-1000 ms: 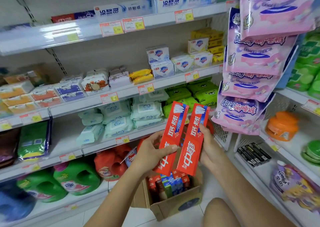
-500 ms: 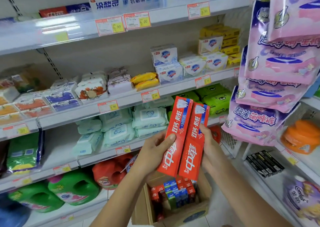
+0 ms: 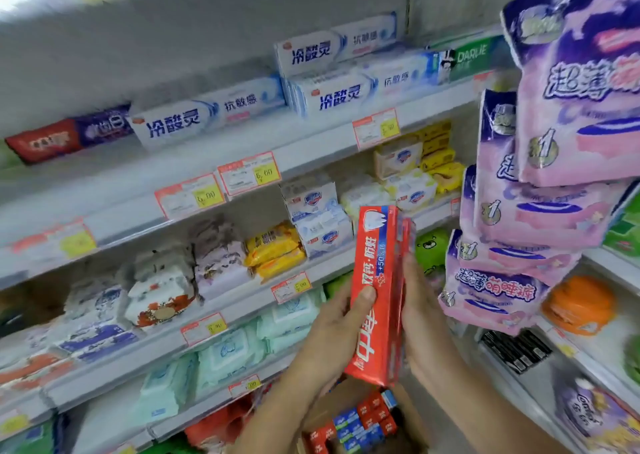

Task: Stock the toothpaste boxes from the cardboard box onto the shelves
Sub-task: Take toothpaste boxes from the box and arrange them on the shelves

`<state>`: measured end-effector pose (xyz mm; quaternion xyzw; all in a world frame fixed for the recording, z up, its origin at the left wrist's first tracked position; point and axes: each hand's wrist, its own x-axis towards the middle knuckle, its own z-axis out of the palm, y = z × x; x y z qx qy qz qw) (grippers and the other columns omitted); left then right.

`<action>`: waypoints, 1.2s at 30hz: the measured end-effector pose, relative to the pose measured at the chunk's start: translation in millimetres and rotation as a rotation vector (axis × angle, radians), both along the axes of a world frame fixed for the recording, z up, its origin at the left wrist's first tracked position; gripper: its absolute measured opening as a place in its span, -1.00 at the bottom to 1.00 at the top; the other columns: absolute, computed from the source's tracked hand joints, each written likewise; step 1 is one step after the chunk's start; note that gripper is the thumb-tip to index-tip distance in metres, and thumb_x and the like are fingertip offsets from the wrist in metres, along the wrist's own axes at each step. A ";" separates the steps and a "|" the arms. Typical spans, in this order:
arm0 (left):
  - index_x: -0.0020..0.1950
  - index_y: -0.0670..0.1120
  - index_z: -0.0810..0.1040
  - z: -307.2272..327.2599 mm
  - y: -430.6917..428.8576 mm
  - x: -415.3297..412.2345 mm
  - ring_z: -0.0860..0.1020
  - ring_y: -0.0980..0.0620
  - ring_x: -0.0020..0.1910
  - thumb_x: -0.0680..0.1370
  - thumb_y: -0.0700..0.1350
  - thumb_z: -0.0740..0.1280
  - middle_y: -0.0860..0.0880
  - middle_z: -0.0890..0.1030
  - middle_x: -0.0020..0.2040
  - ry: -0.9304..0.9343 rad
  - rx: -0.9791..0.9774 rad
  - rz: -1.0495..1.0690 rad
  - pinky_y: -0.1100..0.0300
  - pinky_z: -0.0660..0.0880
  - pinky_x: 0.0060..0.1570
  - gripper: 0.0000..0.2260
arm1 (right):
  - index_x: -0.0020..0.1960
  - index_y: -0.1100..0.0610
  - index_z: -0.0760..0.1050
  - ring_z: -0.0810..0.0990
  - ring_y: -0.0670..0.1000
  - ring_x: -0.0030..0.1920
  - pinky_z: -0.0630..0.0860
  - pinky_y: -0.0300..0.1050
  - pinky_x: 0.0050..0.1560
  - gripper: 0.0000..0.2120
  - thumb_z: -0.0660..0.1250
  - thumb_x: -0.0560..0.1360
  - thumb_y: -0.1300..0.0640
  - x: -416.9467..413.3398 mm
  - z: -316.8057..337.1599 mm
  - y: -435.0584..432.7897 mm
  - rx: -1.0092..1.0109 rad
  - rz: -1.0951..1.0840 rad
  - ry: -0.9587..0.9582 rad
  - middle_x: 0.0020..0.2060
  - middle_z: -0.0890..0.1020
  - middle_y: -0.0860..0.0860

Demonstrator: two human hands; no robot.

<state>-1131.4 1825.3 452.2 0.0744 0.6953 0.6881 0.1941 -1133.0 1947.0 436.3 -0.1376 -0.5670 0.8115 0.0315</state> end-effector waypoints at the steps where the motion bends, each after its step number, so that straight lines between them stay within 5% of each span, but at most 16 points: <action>1: 0.25 0.02 0.47 16.5 5.7 1.1 0.66 0.01 -0.14 0.48 0.13 0.24 -0.05 0.69 -0.05 0.017 -0.026 -0.015 0.19 0.58 -0.11 -0.62 | 0.26 -0.09 0.45 0.69 -0.06 -0.10 0.57 -0.16 -0.18 -0.47 0.13 0.44 -0.37 0.8 15.5 0.2 0.002 -0.031 0.023 -0.01 0.67 0.00; 7: 0.18 0.29 0.44 110.2 35.8 -3.5 0.66 0.10 -0.06 0.47 0.23 0.20 0.09 0.68 0.01 0.117 -0.088 -0.036 0.13 0.58 0.06 -0.71 | 0.25 -0.04 0.41 0.68 0.00 -0.05 0.58 -0.13 -0.13 -0.33 0.33 0.22 -0.30 -6.5 108.4 24.8 0.078 -0.096 0.228 0.00 0.66 -0.01; 10: 0.28 0.25 0.35 153.8 53.1 -1.5 0.64 0.17 -0.04 0.58 0.07 0.24 0.12 0.65 0.06 0.191 -0.111 -0.123 0.26 0.56 0.00 -0.72 | 0.26 0.00 0.44 0.66 0.01 -0.08 0.55 -0.19 -0.19 -0.40 0.33 0.26 -0.18 -7.8 146.2 42.7 0.066 -0.165 0.326 -0.02 0.66 -0.02; 14: 0.45 0.24 0.18 204.0 65.2 -3.5 0.62 0.16 0.01 0.49 -0.20 0.42 0.12 0.62 0.12 0.299 -0.113 -0.279 0.28 0.54 -0.01 -0.33 | 0.37 0.01 0.39 0.66 -0.09 -0.07 0.59 -0.23 -0.17 -0.44 0.24 0.37 -0.01 -10.0 200.0 63.8 -0.028 -0.245 0.456 0.13 0.62 0.04; 17: 0.39 0.34 0.23 245.5 66.8 -14.0 0.62 0.18 -0.01 0.42 -0.24 0.48 0.16 0.62 0.15 0.429 -0.143 -0.227 0.27 0.54 -0.01 -0.25 | 0.35 -0.03 0.38 0.65 -0.10 -0.08 0.59 -0.14 -0.12 -0.37 0.35 0.29 -0.08 -20.5 246.0 91.4 0.029 -0.220 0.613 0.04 0.64 -0.04; 19: 0.36 0.38 0.27 274.6 64.9 -20.9 0.60 0.16 0.03 0.38 -0.16 0.53 0.08 0.59 0.20 0.582 -0.225 -0.168 0.20 0.55 0.06 -0.26 | 0.42 -0.10 0.22 0.57 -0.15 0.13 0.52 -0.14 0.09 -0.18 0.44 0.22 -0.14 -26.8 277.8 114.6 0.199 -0.277 0.753 0.20 0.53 -0.11; 22: 0.39 0.40 0.19 319.0 58.2 -29.2 0.52 0.22 0.11 0.32 0.02 0.56 0.17 0.50 0.18 0.903 -0.530 -0.011 0.29 0.44 0.18 -0.21 | 0.50 -0.02 0.10 0.19 -0.17 0.46 0.15 -0.18 0.46 -0.05 0.45 0.24 -0.24 -31.2 322.8 145.9 0.834 -0.455 0.980 0.44 0.24 -0.02; 27: 0.50 -0.08 0.20 371.0 66.8 -64.9 0.43 -0.12 0.23 0.30 0.11 0.54 -0.11 0.45 0.31 1.327 -1.114 0.343 0.05 0.32 0.22 -0.12 | 0.47 0.12 0.20 0.22 0.17 0.45 -0.10 0.07 0.50 -0.03 0.52 0.22 -0.22 -70.2 379.0 155.3 1.822 -0.294 1.229 0.39 0.36 0.17; 31: 0.38 -0.24 0.34 387.4 89.5 -113.5 0.50 -0.24 0.11 0.31 0.07 0.53 -0.22 0.54 0.17 1.432 -1.169 0.401 -0.05 0.36 0.11 -0.23 | 0.41 0.19 0.29 0.41 0.18 0.28 0.18 0.08 0.40 -0.09 0.54 0.21 -0.15 -110.1 413.8 136.6 2.045 -0.095 1.011 0.23 0.45 0.14; 36: 0.41 -0.11 0.30 403.6 93.3 -157.9 0.47 -0.07 0.19 0.33 0.18 0.49 -0.09 0.50 0.26 1.414 -1.082 0.251 0.09 0.34 0.22 -0.24 | 0.17 0.11 0.33 0.34 -0.05 -0.04 0.38 -0.12 0.02 -0.31 0.52 0.21 -0.17 -162.4 438.7 148.7 1.947 0.113 0.872 -0.07 0.32 -0.07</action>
